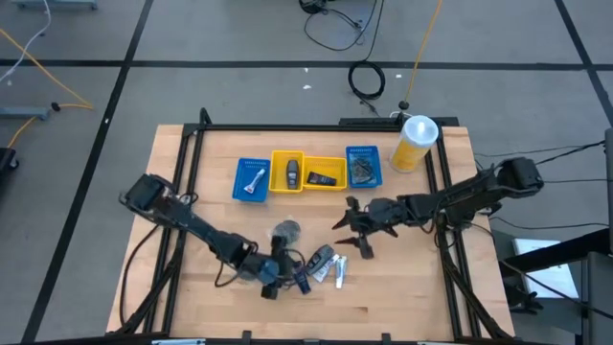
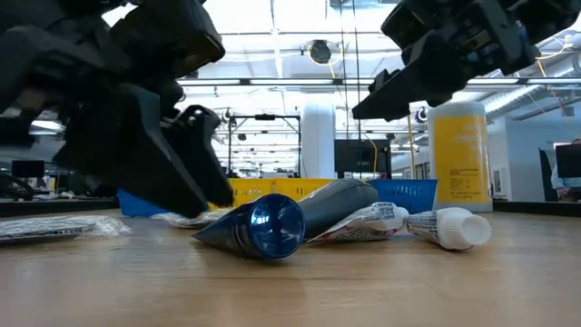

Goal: Pick & Place Travel size toiletries
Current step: Put the shaving cream into the right yellow basket

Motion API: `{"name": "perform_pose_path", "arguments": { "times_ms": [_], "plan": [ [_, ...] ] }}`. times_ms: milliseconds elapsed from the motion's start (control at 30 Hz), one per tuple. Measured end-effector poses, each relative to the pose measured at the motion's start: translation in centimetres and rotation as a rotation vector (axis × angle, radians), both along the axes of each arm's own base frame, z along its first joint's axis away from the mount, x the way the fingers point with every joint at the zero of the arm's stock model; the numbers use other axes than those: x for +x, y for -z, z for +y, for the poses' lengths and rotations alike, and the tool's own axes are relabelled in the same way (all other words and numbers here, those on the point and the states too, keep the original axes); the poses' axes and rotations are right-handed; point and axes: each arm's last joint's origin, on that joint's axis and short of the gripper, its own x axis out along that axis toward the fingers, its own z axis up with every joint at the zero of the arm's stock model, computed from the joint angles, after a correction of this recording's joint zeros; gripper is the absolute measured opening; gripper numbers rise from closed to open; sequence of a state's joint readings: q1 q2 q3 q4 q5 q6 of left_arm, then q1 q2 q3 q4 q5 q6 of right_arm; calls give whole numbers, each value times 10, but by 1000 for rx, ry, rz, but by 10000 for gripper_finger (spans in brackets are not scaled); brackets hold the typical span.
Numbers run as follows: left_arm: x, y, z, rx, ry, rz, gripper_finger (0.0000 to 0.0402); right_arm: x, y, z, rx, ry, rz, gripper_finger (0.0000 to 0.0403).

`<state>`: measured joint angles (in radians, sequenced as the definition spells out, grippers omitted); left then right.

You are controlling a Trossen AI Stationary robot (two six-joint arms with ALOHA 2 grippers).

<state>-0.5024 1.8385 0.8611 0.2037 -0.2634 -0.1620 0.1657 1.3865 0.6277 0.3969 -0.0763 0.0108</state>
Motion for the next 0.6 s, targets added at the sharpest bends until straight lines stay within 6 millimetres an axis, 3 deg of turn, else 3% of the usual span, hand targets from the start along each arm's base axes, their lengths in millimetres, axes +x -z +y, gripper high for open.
{"name": "perform_pose_path", "arguments": {
  "times_ms": [167,367,600],
  "plan": [
    [13,11,-5,39,81,-121,232,0,-2,5,-25,-29,-26,186],
    [23,21,9,-28,128,-97,232,0,-2,5,-53,-45,-41,183],
    [28,30,20,-140,106,-22,232,-15,19,3,-29,-35,28,179]
  ]
}}
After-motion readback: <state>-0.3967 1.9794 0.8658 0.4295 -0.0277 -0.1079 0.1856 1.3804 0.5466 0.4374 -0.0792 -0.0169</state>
